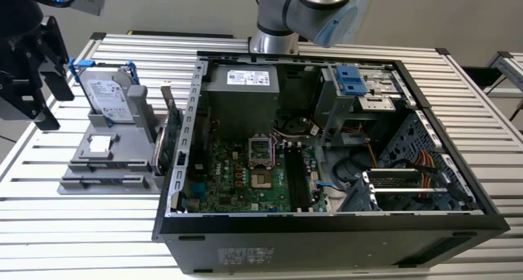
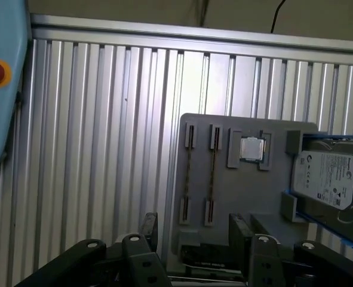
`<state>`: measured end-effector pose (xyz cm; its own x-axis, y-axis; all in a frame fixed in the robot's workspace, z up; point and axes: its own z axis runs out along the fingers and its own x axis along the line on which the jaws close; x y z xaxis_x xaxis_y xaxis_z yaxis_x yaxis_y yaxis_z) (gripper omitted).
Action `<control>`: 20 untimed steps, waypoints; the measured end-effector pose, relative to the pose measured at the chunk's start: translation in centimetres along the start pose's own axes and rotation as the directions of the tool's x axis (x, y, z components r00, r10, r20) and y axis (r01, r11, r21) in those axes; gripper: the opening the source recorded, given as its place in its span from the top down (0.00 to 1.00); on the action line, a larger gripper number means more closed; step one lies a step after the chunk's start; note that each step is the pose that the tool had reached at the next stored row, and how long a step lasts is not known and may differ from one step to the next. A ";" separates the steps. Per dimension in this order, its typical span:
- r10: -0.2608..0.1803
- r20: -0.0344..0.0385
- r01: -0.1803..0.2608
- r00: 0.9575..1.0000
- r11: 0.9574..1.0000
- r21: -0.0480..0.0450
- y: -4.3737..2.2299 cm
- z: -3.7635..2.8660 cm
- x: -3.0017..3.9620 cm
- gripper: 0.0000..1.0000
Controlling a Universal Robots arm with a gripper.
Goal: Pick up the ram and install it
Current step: 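Pick up the ram and move it above insertion slot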
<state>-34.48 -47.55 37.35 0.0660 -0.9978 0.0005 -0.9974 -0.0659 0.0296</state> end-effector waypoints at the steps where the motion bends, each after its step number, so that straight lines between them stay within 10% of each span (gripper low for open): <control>1: 0.001 0.000 -0.001 1.000 1.000 0.000 0.00 0.05 0.00 0.00; 20: 0.015 0.000 -0.015 1.000 1.000 0.001 -0.03 1.09 0.00 0.00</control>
<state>-34.48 -47.55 36.26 0.0510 -0.9987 0.0012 -0.9983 -0.0509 0.0289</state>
